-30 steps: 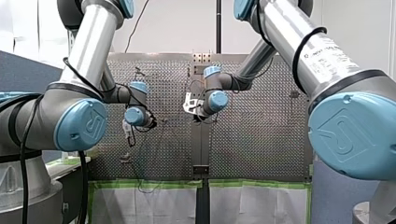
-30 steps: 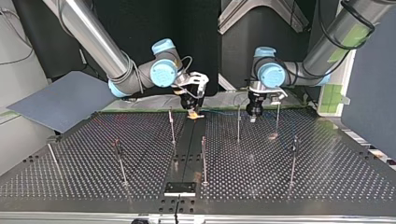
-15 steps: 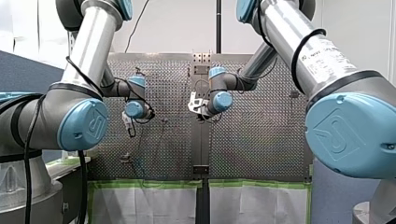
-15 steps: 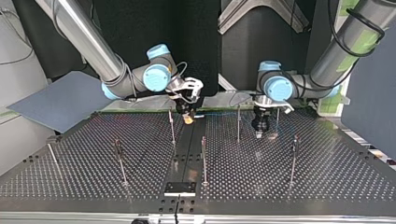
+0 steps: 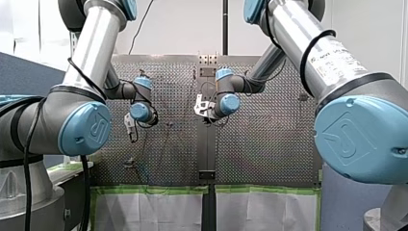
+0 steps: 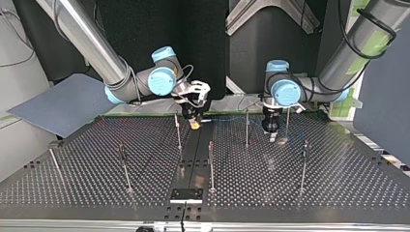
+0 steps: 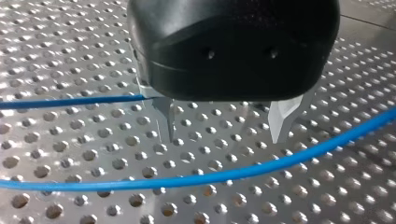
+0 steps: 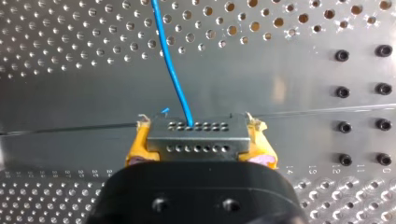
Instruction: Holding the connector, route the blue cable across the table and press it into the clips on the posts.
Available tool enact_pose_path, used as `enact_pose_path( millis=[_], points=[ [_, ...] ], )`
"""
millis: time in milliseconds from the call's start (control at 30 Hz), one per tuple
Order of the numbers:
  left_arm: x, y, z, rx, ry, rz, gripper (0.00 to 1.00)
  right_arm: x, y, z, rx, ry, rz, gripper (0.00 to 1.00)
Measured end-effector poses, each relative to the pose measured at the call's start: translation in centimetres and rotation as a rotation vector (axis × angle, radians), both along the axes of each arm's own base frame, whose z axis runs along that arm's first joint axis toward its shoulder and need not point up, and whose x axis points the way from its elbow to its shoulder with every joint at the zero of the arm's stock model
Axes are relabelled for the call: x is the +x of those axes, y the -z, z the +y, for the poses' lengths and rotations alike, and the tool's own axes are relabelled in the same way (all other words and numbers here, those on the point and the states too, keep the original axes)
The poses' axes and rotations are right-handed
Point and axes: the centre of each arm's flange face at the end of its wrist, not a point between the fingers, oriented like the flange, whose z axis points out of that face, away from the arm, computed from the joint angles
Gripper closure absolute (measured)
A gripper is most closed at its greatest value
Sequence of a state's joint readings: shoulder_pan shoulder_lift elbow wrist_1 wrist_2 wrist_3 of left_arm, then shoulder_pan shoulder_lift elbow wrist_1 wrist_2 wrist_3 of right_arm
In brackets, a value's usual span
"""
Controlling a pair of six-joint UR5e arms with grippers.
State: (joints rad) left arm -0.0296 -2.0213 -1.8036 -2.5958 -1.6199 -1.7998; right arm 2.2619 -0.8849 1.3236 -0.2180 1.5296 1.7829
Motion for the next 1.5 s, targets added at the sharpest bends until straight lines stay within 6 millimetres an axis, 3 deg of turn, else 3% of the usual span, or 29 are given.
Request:
enact_pose_path(
  millis=[233,433,1067,1500],
  points=[
    [-1.2,0.6,-0.4,0.058,-0.015,0.063,0.00,0.0,0.0,0.0,0.000,0.000,0.000,1.00],
    [-3.6,0.5,-1.4,0.069,0.009,0.118,0.00,0.0,0.0,0.0,0.001,-0.004,0.000,1.00],
    [-10.5,-2.6,-4.0,0.087,0.062,0.156,0.00,0.1,0.0,0.2,0.002,-0.011,-0.001,1.00],
    [-12.1,-2.6,-6.0,0.083,0.097,0.154,0.00,0.1,-0.1,0.2,0.002,-0.011,-0.001,1.00]
  ],
)
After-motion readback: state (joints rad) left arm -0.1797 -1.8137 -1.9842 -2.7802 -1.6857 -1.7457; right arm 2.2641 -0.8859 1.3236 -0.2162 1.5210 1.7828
